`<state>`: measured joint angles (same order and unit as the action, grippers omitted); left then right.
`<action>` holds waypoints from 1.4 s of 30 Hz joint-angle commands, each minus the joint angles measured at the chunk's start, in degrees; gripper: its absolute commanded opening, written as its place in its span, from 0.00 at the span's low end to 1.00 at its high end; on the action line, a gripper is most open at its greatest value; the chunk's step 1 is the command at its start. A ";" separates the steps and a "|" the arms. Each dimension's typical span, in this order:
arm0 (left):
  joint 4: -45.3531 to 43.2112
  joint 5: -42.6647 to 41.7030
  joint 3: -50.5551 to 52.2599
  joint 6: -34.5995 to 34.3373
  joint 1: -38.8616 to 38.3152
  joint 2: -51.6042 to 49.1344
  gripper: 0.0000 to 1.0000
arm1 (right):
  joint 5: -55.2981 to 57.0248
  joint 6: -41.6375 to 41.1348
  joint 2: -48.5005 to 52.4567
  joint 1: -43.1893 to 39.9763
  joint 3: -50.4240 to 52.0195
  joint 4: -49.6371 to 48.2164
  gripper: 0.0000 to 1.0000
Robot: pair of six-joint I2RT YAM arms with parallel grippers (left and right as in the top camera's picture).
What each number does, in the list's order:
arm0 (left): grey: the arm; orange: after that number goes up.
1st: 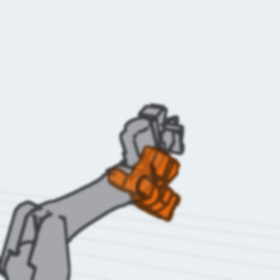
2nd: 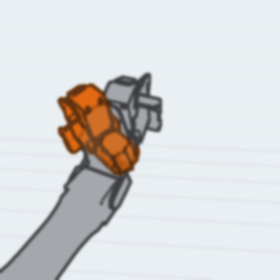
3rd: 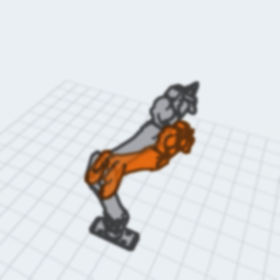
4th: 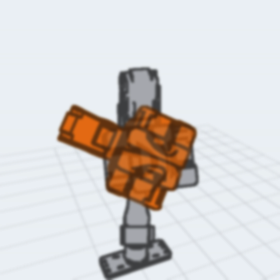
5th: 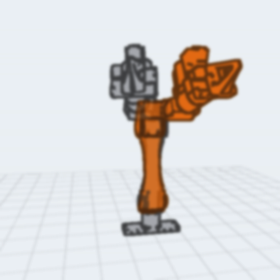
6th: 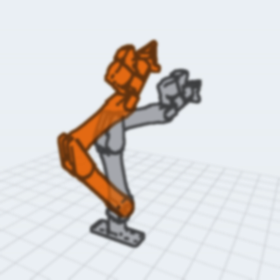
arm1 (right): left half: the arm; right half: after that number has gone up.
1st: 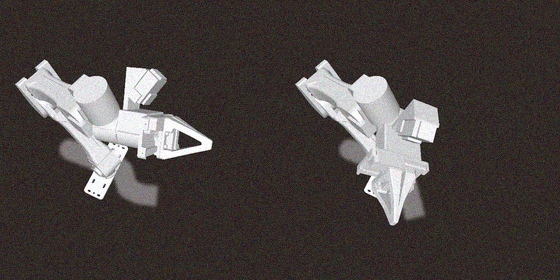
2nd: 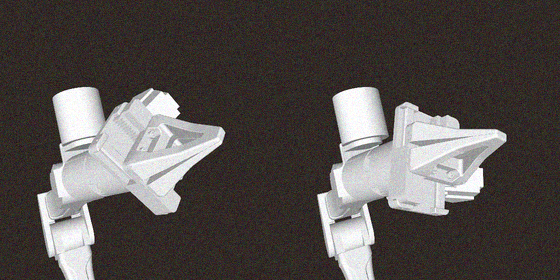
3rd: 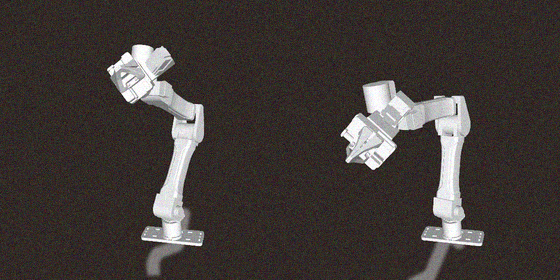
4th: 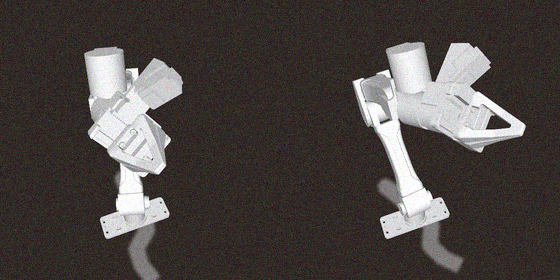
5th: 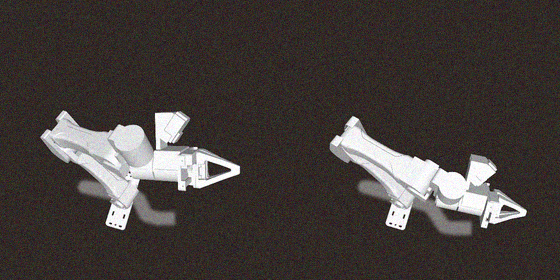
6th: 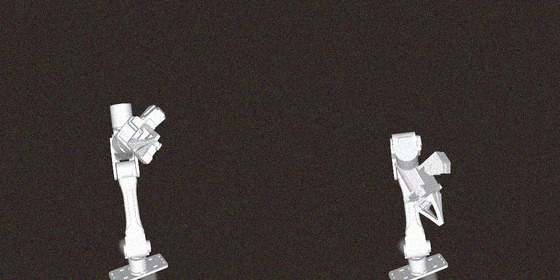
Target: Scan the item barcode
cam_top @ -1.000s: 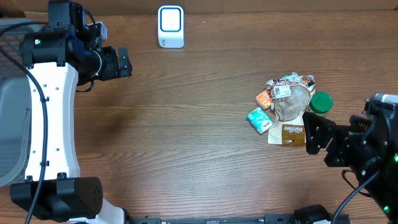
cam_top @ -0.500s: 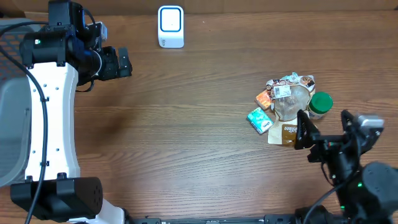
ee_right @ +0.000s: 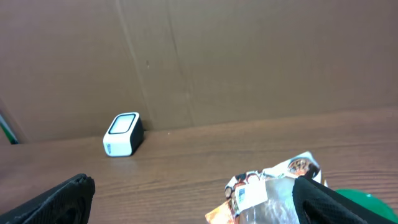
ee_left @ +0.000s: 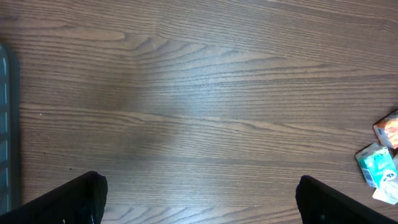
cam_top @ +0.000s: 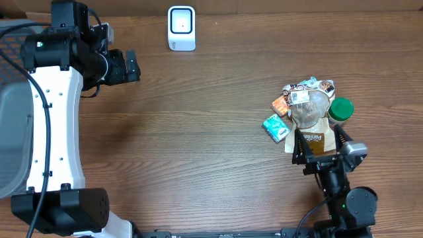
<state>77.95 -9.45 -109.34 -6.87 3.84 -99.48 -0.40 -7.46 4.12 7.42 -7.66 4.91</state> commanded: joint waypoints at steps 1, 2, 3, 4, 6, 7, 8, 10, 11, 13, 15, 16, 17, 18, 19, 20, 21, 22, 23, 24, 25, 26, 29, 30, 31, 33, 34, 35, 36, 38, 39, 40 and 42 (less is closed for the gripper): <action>-0.22 -0.50 -1.05 0.46 -0.26 0.50 0.99 | -1.46 0.24 -3.41 -0.44 2.95 -0.81 1.00; -0.22 -0.50 -1.05 0.46 -0.26 0.50 1.00 | -1.46 0.24 -4.07 -0.44 3.65 -0.81 1.00; -0.22 -0.50 -1.05 0.46 -0.26 0.50 0.99 | -1.46 0.24 -4.00 -0.44 4.09 -0.79 1.00; -0.22 -0.50 -1.05 0.46 -0.26 0.50 1.00 | -1.46 0.24 -3.98 -0.44 4.42 -0.59 1.00; -0.22 -0.50 -1.05 0.46 -0.26 0.50 0.99 | -1.44 0.26 -3.98 -0.42 5.33 -0.52 1.00; -0.22 -0.50 -1.05 0.46 -0.26 0.50 0.99 | -1.46 0.24 -3.98 -0.42 5.73 -0.52 1.00; -0.22 -0.50 -1.05 0.46 -0.26 0.50 0.99 | -1.46 0.24 -3.98 -0.42 6.36 -0.57 1.00; -0.22 -0.50 -1.05 0.46 -0.26 0.50 1.00 | -1.44 0.22 -3.98 -0.42 7.21 -0.13 1.00; -0.22 -0.50 -1.05 0.46 -0.26 0.50 0.99 | -1.40 0.24 -3.98 -0.42 7.19 -0.20 1.00; -0.22 -0.50 -1.05 0.46 -0.26 0.50 1.00 | -1.42 0.22 -3.98 -0.42 7.19 -0.20 1.00; -0.22 -0.50 -1.05 0.46 -0.26 0.50 0.99 | -1.44 0.02 -3.96 -0.42 7.19 -0.22 1.00; -0.22 -0.50 -1.05 0.46 -0.26 0.50 1.00 | -1.40 0.04 -3.98 -0.42 7.19 -0.22 1.00; -0.22 -0.50 -1.05 0.46 -0.26 0.50 0.99 | -1.42 0.04 -3.98 -0.42 7.19 -0.22 1.00; -0.22 -0.50 -1.05 0.46 -0.26 0.50 1.00 | -1.42 0.04 -3.96 -0.42 7.19 -0.22 1.00; -0.22 -0.50 -1.05 0.46 -0.26 0.50 1.00 | -1.40 0.04 -3.96 -0.42 7.19 -0.22 1.00; -0.22 -0.50 -1.05 0.46 -0.26 0.50 1.00 | -1.42 0.04 -3.96 -0.42 7.19 -0.22 1.00; -0.22 -0.50 -1.05 0.46 -0.26 0.50 1.00 | -1.40 0.04 -3.96 -0.42 7.19 -0.22 1.00; -0.22 -0.50 -1.05 0.46 -0.26 0.50 0.99 | -1.42 0.04 -3.96 -0.42 7.19 -0.22 1.00; -0.22 -0.50 -1.05 0.46 -0.26 0.50 1.00 | -1.42 0.04 -3.96 -0.42 7.19 -0.22 1.00; -0.22 -0.50 -1.05 0.46 -0.26 0.50 1.00 | -1.42 0.04 -3.96 -0.42 7.19 -0.22 1.00; -0.22 -0.50 -1.05 0.46 -0.26 0.50 1.00 | -1.42 0.04 -3.96 -0.42 7.19 -0.22 1.00; -0.22 -0.50 -1.05 0.46 -0.26 0.50 1.00 | -1.42 0.04 -3.96 -0.42 7.19 -0.22 1.00; -0.22 -0.50 -1.05 0.46 -0.26 0.50 1.00 | -1.42 0.04 -3.96 -0.42 7.19 -0.22 1.00; -0.22 -0.50 -1.05 0.46 -0.26 0.50 0.99 | -1.40 0.04 -3.96 -0.42 7.19 -0.22 1.00; -0.22 -0.50 -1.05 0.46 -0.26 0.50 0.99 | -1.42 0.04 -3.96 -0.42 7.19 -0.22 1.00; -0.22 -0.50 -1.05 0.46 -0.26 0.50 0.99 | -1.42 0.04 -3.96 -0.42 7.19 -0.22 1.00; -0.22 -0.50 -1.05 0.46 -0.26 0.50 1.00 | -1.42 0.04 -3.96 -0.42 7.19 -0.22 1.00; -0.22 -0.50 -1.05 0.46 -0.26 0.50 1.00 | -1.42 0.04 -3.96 -0.42 7.19 -0.22 1.00; -0.22 -0.50 -1.05 0.46 -0.26 0.50 0.99 | -1.42 0.04 -3.96 -0.42 7.19 -0.22 1.00; -0.22 -0.50 -1.05 0.46 -0.26 0.50 1.00 | -1.42 0.04 -3.96 -0.42 7.19 -0.22 1.00; -0.22 -0.50 -1.05 0.46 -0.26 0.48 0.99 | -1.40 0.04 -3.96 -0.42 7.19 -0.22 1.00; -0.22 -0.50 -1.05 0.46 -0.26 0.50 0.99 | -1.42 0.04 -3.96 -0.42 7.19 -0.22 1.00; -0.22 -0.50 -1.05 0.46 -0.26 0.50 1.00 | -1.42 0.04 -3.96 -0.42 7.19 -0.22 1.00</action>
<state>77.95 -9.45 -109.34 -6.87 3.86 -99.48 -1.52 -7.44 0.84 7.27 -1.06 5.13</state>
